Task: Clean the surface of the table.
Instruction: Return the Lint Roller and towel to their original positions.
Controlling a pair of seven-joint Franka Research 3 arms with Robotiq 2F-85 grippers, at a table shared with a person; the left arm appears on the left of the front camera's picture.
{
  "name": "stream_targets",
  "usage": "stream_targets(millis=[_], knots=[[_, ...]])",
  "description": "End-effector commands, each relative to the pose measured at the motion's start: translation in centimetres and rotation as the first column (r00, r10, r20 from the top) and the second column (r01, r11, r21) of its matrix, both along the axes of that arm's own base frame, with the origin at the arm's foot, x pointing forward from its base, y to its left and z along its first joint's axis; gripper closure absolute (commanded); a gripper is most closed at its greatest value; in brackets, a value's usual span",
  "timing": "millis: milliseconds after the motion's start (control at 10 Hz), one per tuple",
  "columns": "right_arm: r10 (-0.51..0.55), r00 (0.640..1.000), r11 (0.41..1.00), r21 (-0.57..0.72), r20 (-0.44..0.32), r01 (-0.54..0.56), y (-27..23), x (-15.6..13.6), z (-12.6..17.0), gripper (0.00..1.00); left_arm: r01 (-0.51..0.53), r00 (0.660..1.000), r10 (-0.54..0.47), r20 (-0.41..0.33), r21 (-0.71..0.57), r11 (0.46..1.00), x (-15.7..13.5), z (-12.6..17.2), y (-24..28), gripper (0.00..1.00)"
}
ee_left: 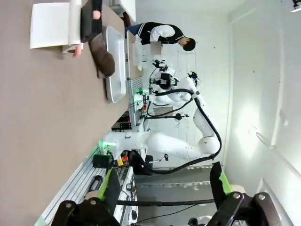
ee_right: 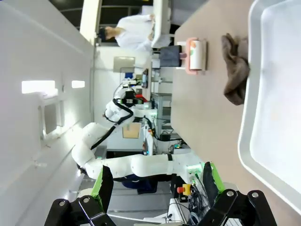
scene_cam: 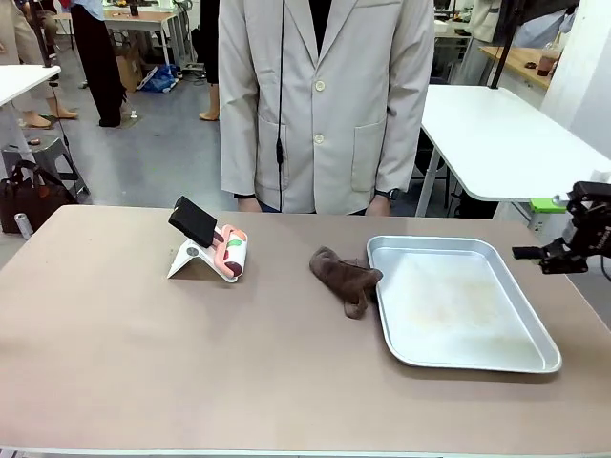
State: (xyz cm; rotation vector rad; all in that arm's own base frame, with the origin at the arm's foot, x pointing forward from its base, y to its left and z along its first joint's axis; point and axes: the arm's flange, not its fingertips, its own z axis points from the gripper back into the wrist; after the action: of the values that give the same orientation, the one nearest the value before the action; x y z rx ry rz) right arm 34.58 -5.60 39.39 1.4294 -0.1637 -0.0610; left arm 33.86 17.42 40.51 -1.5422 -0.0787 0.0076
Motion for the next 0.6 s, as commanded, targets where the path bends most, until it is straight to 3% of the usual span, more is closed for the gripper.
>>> stream_targets(millis=[0,200,500], knots=[[0.005,0.999,0.999,-0.048,-0.044,-0.007,1.0,-1.9,-0.1,0.00,0.012,0.999,-0.011,0.041,-0.039,0.999,0.5,0.2,0.1,0.00],[0.005,1.000,1.000,-0.020,-0.009,-0.005,-0.2,-0.2,-0.2,0.00,0.047,0.998,-0.047,0.033,0.018,0.999,1.2,0.3,-0.3,0.03],[0.005,1.000,1.000,-0.020,-0.009,-0.005,-0.2,-0.2,-0.2,0.00,0.005,1.000,-0.005,0.008,-0.012,1.000,0.4,0.1,-0.1,0.03]])
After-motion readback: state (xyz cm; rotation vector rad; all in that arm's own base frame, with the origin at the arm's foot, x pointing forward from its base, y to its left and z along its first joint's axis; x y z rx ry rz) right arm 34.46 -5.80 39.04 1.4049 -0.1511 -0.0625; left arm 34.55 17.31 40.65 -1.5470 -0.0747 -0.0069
